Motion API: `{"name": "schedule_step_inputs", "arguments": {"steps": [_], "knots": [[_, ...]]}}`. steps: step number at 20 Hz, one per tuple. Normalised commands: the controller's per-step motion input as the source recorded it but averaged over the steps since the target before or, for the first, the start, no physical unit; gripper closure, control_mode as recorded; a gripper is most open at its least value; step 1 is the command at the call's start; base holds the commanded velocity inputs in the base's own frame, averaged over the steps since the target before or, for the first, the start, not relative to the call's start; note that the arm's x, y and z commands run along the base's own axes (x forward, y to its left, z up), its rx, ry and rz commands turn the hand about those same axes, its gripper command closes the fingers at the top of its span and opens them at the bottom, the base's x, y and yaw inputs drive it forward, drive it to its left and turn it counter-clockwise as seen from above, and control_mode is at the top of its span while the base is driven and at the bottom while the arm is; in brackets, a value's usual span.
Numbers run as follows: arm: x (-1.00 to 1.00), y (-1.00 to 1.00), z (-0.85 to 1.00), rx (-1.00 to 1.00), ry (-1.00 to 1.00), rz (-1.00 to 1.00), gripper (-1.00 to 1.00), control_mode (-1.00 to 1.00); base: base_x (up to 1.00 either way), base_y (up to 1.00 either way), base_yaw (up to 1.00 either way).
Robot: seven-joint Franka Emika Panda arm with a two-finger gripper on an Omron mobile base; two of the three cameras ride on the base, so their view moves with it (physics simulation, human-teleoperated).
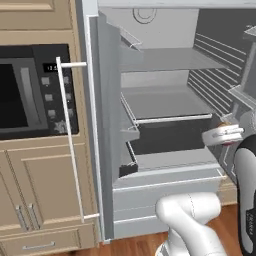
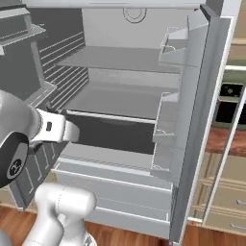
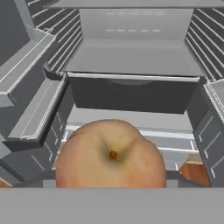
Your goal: Retrieve the banana and peach from the fridge and place them into the bowl on the dining table.
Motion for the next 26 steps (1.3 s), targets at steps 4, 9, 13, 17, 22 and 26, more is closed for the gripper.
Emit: {"name": "schedule_step_inputs", "arguments": {"steps": [4,9,13,17,22,26], "knots": [[0.00,0.00,0.00,0.00,0.00,0.00,1.00,1.00,-1.00,0.00,0.00],[0.00,0.00,0.00,0.00,0.00,0.00,1.00,1.00,-1.00,0.00,0.00],[0.00,0.00,0.00,0.00,0.00,0.00,1.00,1.00,-1.00,0.00,0.00],[0.00,0.00,0.00,0.00,0.00,0.00,1.00,1.00,-1.00,0.00,0.00],[0.00,0.00,0.00,0.00,0.00,0.00,1.00,1.00,-1.00,-0.04,0.00],[0.00,0.00,0.00,0.00,0.00,0.00,1.00,1.00,-1.00,-0.19,0.00]]}}
